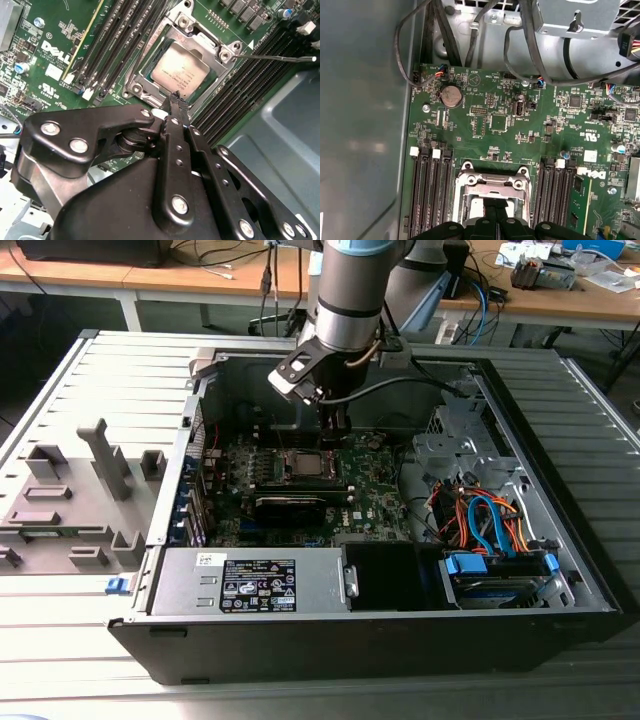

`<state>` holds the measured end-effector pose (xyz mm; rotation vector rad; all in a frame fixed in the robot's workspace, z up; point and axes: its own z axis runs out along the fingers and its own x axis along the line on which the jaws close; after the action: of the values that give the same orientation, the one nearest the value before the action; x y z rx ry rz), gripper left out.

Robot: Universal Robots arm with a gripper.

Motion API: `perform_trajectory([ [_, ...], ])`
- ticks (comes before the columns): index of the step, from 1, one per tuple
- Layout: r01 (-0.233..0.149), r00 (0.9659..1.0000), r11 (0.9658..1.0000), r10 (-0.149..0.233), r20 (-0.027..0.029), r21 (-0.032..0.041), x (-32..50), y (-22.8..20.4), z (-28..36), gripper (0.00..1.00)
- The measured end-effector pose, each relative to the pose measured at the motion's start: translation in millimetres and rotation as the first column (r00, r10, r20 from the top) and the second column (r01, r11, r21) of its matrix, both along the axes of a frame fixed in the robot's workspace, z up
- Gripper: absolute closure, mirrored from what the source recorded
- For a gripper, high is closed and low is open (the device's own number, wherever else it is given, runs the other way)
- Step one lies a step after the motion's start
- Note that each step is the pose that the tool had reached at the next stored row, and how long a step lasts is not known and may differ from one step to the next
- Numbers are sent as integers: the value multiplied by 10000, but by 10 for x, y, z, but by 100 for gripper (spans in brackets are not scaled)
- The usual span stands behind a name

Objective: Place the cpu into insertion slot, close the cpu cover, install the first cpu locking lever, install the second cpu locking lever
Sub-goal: 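Close the cpu cover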

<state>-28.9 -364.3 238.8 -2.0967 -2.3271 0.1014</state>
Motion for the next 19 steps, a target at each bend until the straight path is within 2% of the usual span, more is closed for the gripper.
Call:
perform_trajectory([
  [19,-1,10000,10000,1,0,0,-31,0,-119,89],
])
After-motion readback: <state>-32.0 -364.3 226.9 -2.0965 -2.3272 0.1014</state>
